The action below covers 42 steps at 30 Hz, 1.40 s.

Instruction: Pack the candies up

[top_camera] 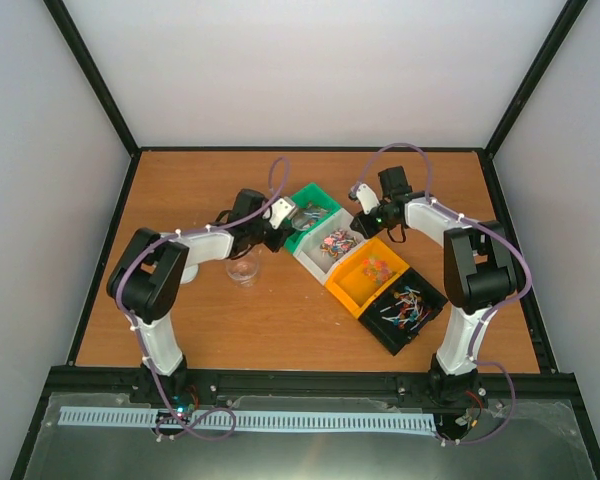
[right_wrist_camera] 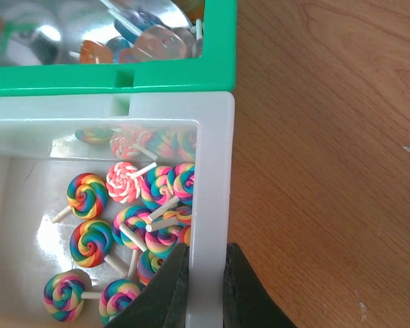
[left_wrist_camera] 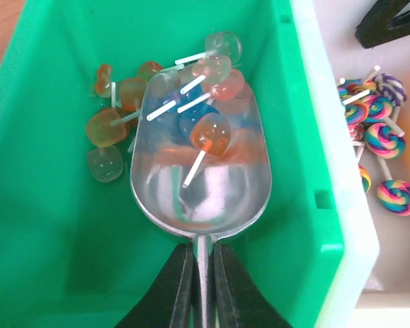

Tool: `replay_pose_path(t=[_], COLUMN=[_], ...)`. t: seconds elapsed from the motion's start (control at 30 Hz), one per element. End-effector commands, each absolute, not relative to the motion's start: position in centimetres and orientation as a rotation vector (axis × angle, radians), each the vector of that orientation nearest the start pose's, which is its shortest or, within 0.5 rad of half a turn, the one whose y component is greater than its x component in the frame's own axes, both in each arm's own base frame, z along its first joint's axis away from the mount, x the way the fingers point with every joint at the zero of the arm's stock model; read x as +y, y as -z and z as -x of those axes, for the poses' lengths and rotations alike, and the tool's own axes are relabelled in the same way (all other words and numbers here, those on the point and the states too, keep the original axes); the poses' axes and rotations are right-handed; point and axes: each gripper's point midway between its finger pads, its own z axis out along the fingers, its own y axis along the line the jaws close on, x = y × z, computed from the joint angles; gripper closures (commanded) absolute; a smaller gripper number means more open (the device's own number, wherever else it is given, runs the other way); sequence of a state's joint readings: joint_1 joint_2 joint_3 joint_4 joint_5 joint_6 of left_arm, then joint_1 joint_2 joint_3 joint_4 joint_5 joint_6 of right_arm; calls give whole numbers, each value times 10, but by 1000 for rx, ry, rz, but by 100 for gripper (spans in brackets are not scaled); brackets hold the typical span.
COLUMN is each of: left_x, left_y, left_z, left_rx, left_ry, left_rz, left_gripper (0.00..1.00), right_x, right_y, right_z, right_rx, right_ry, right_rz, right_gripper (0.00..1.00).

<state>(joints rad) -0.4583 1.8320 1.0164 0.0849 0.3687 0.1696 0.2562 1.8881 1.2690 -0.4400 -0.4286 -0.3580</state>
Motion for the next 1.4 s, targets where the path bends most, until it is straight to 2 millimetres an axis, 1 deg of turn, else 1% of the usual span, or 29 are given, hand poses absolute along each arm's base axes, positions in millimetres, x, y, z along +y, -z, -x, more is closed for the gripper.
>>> replay_pose_path(t=[0.0,0.23,0.37,0.5,0.67,0.7,0.87,1.07,1.2,1.23,1.3,1.37], left_x=[-276,-266,-261,-258,-252,-249,-242,-240,-227,-223,-211,-197], left_y=[-114,-119,-131,-137,-147,-150,-167,-191,-203,-209,-211,-220], left_z=[-394,-388,-385,-385,-387,-388,-385,-375,-369,-367,-361,-352], left_rx=[1954,1900,1846,1828,1796,1786,1708,1669,1716,1721,1745,1738], left_ry=[665,659,671,676,753,769,796,767,775,774,772,746], left_rz=[-903,-883,-870,-853,-803,-789,-778,-837,-874,-883,-903,-944], left_gripper=[99,99,99,99,99,99,99,99,99,99,99,99], right_x=[181,185,184,183,183,183,182,181,180,180,180,179], right_y=[-56,-57,-58,-58,-59,-59,-60,-61,-64,-65,-66,-68], right_z=[-417,-416,-415,-415,-416,-415,-415,-418,-420,-421,-422,-424], right_rx=[2436,2434,2433,2434,2431,2431,2429,2431,2432,2433,2432,2428], right_ry=[-549,-586,-583,-576,-571,-571,-562,-551,-544,-546,-545,-537], right_rz=[925,921,919,917,915,917,914,899,866,857,839,824], right_gripper=[97,97,97,97,97,97,97,97,97,97,97,97])
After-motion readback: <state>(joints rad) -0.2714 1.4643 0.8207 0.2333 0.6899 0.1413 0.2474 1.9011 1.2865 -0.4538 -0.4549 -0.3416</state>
